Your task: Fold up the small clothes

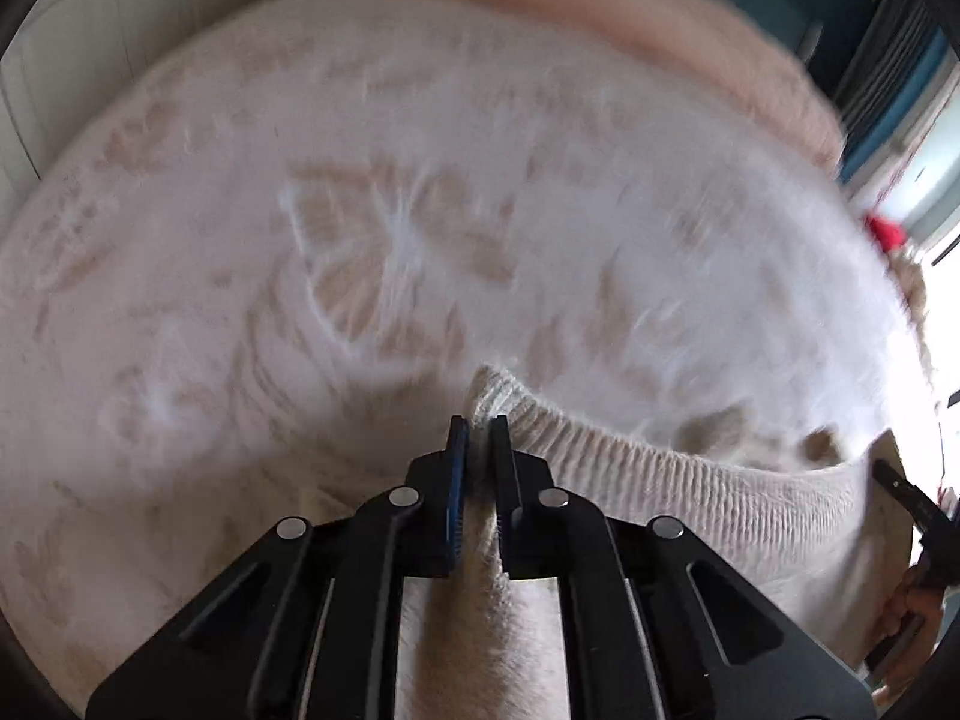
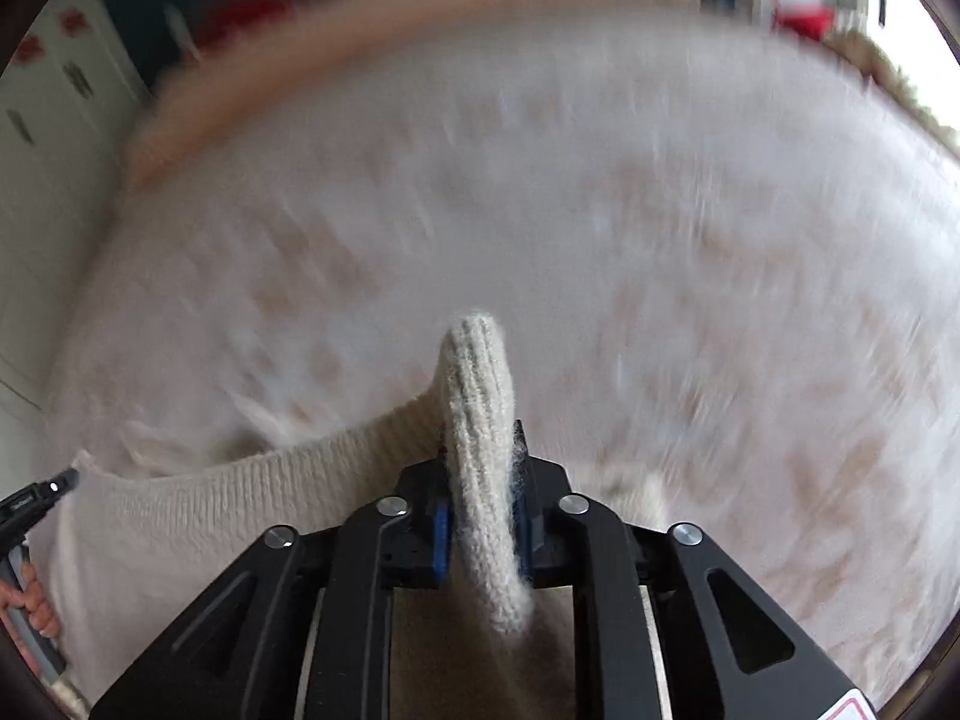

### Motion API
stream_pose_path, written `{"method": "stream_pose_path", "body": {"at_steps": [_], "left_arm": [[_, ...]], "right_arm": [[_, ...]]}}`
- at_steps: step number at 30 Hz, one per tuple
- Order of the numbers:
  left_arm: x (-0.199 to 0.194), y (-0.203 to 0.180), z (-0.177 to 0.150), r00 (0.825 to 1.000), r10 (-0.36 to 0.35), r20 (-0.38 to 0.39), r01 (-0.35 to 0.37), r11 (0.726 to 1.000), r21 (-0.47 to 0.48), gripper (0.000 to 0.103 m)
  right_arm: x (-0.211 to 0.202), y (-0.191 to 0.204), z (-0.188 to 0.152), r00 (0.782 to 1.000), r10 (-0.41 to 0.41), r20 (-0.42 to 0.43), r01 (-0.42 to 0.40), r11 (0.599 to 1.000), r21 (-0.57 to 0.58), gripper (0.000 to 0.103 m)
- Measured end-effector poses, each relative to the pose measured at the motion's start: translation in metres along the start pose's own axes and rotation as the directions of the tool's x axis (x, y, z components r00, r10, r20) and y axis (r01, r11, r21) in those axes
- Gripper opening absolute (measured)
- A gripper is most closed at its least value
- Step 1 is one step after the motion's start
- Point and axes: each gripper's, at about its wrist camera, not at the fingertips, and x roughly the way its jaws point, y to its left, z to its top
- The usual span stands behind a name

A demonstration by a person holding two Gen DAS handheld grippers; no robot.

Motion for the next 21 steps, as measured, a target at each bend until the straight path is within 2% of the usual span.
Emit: {"method": "stream_pose_path", "body": {"at_steps": [2,5,6,7,9,12,13,15,17,19,21], "left_arm": [[-0.008,0.0,-0.006,0.999,0.015,0.028,-0.015,1.0,0.007,0.013],[-0.05,-0.006,-0.018,0.993,-0.003,0.116,0.002,1.0,0.009,0.019],[-0.064,-0.009,-0.024,0.989,-0.007,0.146,0.004,1.0,0.016,0.027],[-0.079,-0.014,-0.034,0.985,-0.026,0.171,0.022,0.999,0.024,0.04],[-0.092,-0.025,-0.052,0.981,-0.073,0.178,0.067,0.997,0.038,0.05],[-0.089,-0.046,-0.084,0.987,-0.095,0.131,0.085,0.993,0.082,0.051],[-0.08,-0.052,-0.095,0.992,-0.083,0.099,0.073,0.992,0.102,0.051],[-0.061,-0.054,-0.108,0.997,-0.061,0.039,0.057,0.993,0.103,0.051],[-0.051,-0.052,-0.116,0.997,-0.045,0.057,0.038,0.992,0.123,0.051],[-0.057,-0.055,-0.115,0.998,-0.03,0.061,0.02,0.987,0.158,0.051],[-0.071,-0.053,-0.111,0.997,-0.039,0.069,0.029,0.989,0.142,0.053]], "right_arm": [[-0.018,-0.001,-0.006,0.998,0.016,0.067,-0.019,0.999,0.042,0.023],[-0.068,0.014,-0.019,0.982,0.01,0.188,-0.012,1.0,0.007,0.025],[-0.083,0.022,-0.026,0.976,0.032,0.217,-0.029,0.999,-0.018,0.025],[-0.096,0.036,-0.038,0.97,0.073,0.23,-0.061,0.996,-0.059,0.025],[-0.1,0.065,-0.058,0.971,0.146,0.189,-0.123,0.984,-0.131,0.025],[-0.081,0.107,-0.083,0.967,0.246,0.065,-0.229,0.953,-0.2,0.025],[-0.066,0.122,-0.092,0.968,0.249,0.016,-0.24,0.945,-0.223,0.025],[-0.033,0.14,-0.105,0.98,0.191,-0.062,-0.201,0.943,-0.265,0.025],[-0.03,0.139,-0.106,0.981,0.193,-0.03,-0.194,0.947,-0.258,0.023],[-0.052,0.126,-0.095,0.972,0.233,-0.028,-0.234,0.956,-0.176,0.023],[-0.077,0.11,-0.094,0.971,0.237,0.04,-0.23,0.963,-0.142,0.023]]}}
